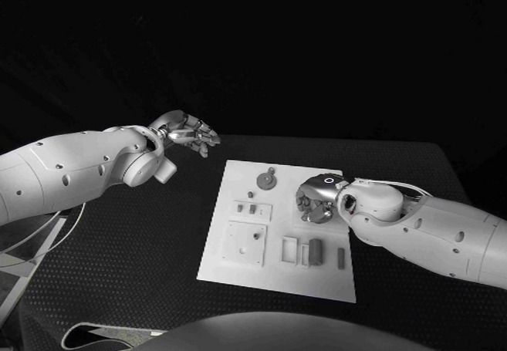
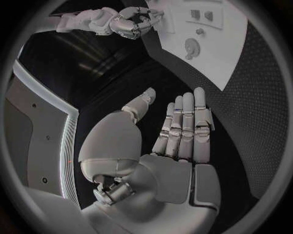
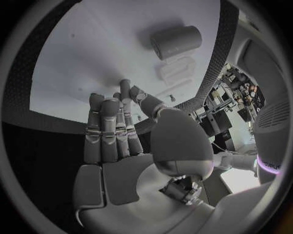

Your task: Assemble the parts on the task board

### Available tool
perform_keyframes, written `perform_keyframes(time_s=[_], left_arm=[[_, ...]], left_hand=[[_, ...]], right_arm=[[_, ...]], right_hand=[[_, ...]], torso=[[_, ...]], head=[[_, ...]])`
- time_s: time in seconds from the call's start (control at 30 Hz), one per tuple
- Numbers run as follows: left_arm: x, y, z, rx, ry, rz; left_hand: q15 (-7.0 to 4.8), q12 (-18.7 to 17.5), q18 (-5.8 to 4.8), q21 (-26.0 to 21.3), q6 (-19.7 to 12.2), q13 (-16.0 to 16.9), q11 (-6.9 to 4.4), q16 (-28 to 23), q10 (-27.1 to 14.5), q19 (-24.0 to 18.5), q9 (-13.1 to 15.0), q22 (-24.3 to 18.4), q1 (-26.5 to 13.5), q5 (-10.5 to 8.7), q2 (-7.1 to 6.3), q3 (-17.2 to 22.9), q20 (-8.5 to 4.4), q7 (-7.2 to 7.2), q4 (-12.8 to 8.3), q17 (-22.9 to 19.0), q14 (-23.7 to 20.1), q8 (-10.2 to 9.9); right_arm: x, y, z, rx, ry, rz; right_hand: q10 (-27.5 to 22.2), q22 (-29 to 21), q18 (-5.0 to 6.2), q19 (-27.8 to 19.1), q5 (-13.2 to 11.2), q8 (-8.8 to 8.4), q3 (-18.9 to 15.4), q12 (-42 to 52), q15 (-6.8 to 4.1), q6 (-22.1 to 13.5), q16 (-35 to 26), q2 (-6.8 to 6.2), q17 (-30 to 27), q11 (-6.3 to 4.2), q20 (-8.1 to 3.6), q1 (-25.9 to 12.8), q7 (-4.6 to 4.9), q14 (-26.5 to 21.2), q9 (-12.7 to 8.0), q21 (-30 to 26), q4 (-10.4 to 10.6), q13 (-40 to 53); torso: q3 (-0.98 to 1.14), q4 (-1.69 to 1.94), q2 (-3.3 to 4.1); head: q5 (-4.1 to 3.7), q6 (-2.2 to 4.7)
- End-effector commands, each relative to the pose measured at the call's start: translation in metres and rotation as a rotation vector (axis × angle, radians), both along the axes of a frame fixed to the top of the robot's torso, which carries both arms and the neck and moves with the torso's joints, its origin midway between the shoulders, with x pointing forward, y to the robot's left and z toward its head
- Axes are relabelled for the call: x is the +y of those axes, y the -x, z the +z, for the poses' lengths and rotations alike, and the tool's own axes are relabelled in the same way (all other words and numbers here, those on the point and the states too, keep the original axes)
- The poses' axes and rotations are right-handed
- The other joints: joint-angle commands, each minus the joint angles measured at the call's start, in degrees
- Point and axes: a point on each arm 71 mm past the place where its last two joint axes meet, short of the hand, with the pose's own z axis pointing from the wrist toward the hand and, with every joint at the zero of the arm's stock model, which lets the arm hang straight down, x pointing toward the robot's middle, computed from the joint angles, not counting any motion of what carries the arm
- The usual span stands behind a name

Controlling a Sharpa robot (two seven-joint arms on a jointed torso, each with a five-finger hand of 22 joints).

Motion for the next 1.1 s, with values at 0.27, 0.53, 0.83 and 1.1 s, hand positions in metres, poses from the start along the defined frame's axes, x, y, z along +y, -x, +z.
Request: perform_keyframes(time_s=[0.27, 0.53, 0.83, 1.1], left_arm=[[-0.002, 0.000, 0.001, -0.001, 0.011, -0.014], [-0.003, 0.000, 0.001, -0.002, 0.011, -0.014], [-0.002, 0.000, 0.001, -0.002, 0.011, -0.013], [-0.002, 0.001, 0.001, -0.002, 0.011, -0.014]], left_hand=[[-0.15, 0.3, 0.94, 0.2, -0.3, -0.1, -0.13, -0.4, -0.4, 0.5, 0.0, -0.1, -0.2, 0.22, 0.03, 0.0, -0.04, -0.13, 0.4, 0.1, 0.4, 0.0], [-0.14, 0.3, 0.93, 0.2, -0.3, -0.1, -0.12, -0.5, -0.4, 0.5, 0.0, -0.1, -0.4, 0.22, 0.11, 0.0, -0.03, -0.13, 0.6, 0.2, 0.4, 0.0], [-0.14, 0.3, 0.93, 0.2, -0.3, -0.1, -0.12, -0.5, -0.4, 0.5, 0.0, -0.2, -0.4, 0.22, 0.16, -0.1, -0.04, -0.13, 0.7, 0.3, 0.4, 0.0], [-0.14, 0.3, 0.93, 0.2, -0.3, -0.2, -0.12, -0.6, -0.4, 0.5, 0.0, -0.2, -0.5, 0.22, 0.18, -0.1, -0.04, -0.13, 0.7, 0.3, 0.4, 0.0]], right_arm=[[-0.003, 0.000, -0.004, -0.001, 0.032, 0.003], [0.000, 0.004, -0.003, -0.030, 0.010, 0.012], [0.000, 0.009, 0.000, -0.038, -0.008, 0.018], [0.000, 0.009, 0.006, -0.054, -0.025, 0.016]], right_hand=[[0.8, 1.2, 0.95, 0.3, 0.1, 0.11, 0.7, 0.2, -0.46, 0.5, 0.4, 0.82, -0.1, -0.30, -0.20, 0.9, -0.05, 0.1, 0.1, 0.4, 0.0, 1.4], [2.8, 1.3, 0.95, 1.6, 0.1, 0.95, 1.7, 0.9, -1.37, 2.0, 2.5, 1.65, 0.9, -1.20, -1.02, 1.1, -0.75, 1.1, 1.0, 2.1, 0.0, 2.8], [3.1, 1.3, 0.95, 1.8, 0.1, 1.22, 2.3, 0.9, -1.57, 2.2, 3.6, 1.53, 1.5, -1.39, -1.35, 1.5, -0.94, 1.0, 1.7, 2.9, 0.0, 3.5], [3.3, 1.3, 0.95, 1.9, 0.1, 1.32, 2.5, 0.9, -1.63, 2.3, 4.0, 1.42, 1.7, -1.46, -1.44, 1.5, -1.00, 1.0, 2.1, 3.2, 0.0, 3.9]], torso=[[-0.01, -0.04, 0.01], [0.01, 0.01, 0.01], [-0.02, -0.06, 0.00], [-0.08, -0.03, 0.00]], head=[[0.05, 0.01], [0.01, 0.01], [0.07, 0.01], [0.02, 0.01]])
